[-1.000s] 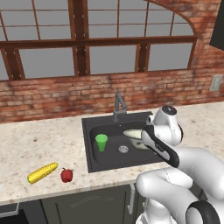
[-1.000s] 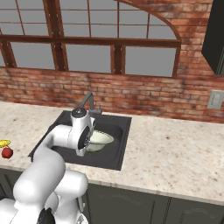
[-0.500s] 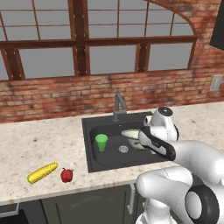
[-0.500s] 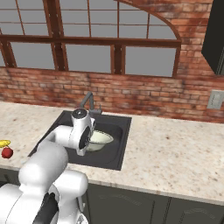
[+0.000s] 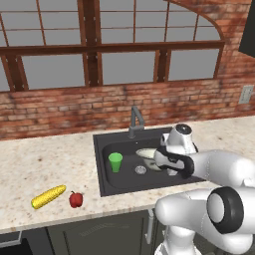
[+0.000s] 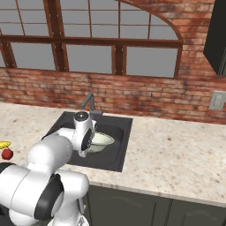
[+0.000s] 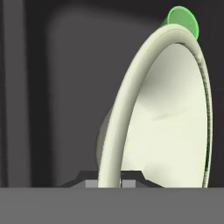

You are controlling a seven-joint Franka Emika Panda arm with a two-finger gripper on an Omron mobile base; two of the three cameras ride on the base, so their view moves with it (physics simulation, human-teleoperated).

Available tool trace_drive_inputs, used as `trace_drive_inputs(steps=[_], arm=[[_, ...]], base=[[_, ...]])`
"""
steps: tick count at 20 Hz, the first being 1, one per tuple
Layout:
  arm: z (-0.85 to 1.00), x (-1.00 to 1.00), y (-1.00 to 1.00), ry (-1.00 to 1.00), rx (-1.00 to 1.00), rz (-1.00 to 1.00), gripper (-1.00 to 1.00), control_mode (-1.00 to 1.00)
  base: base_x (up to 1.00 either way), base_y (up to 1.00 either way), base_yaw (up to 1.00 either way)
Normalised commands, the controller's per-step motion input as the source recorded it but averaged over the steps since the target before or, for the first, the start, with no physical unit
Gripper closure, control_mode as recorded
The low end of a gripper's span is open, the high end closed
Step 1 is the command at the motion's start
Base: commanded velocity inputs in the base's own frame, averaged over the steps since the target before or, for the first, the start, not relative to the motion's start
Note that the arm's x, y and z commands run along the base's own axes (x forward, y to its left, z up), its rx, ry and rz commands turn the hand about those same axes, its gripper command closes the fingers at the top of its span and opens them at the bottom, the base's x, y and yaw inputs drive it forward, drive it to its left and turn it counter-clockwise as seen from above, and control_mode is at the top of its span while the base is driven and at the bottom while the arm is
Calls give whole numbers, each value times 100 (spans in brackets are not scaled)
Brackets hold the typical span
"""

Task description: Remove the bell pepper and corn from the sink. Then move the bowl and cup from the counter to the sink for washing.

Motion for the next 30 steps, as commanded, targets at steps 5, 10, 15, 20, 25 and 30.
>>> trace_drive_inputs(steps=[5,10,15,20,25,30], arm=[[-20,21,0,0,0,0,100,-100],[-17,19,0,4,0,0,100,-100],[-13,18,0,5,0,0,100,-100],[-13,19,0,4,0,0,100,-100],[-19,16,1,1,0,0,100,-100],[-18,18,0,-1,-1,0,100,-100]], base=[[0,0,0],[0,0,0],[0,0,0],[0,0,0],[0,0,0],[0,0,0]])
